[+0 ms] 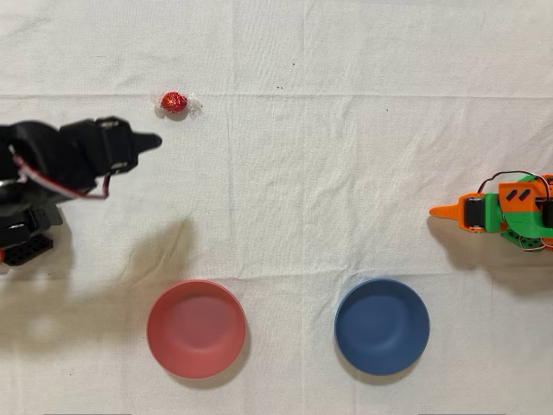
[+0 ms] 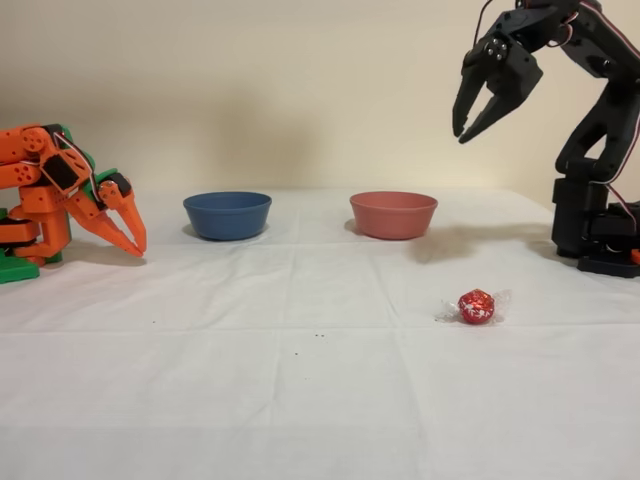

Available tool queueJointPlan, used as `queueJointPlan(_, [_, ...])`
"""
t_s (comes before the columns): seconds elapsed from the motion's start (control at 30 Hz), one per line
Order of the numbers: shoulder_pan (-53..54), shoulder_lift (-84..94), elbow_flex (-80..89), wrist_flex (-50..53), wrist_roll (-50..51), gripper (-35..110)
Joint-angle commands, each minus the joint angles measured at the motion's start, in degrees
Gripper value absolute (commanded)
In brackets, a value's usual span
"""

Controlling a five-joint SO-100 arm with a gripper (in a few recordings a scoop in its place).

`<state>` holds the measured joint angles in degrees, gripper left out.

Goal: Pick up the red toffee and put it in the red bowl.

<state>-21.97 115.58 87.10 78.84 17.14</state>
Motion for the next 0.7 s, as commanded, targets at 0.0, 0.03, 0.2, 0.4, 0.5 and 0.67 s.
queueJointPlan(0.0, [-5.3, -2.2, -5.1, 2.0, -2.2, 1])
queueJointPlan(0.03, [-6.2, -3.3, -5.8, 2.5, -3.7, 1])
queueJointPlan(0.2, [-9.9, -8.9, -9.0, 3.7, -9.9, 1])
queueJointPlan(0.4, [-11.1, -12.7, -9.8, 3.2, -20.3, 1])
queueJointPlan(0.5, [-11.8, -14.9, -9.7, 3.2, -25.3, 1])
queueJointPlan(0.67, [-12.9, -18.1, -8.9, 2.2, -24.6, 1])
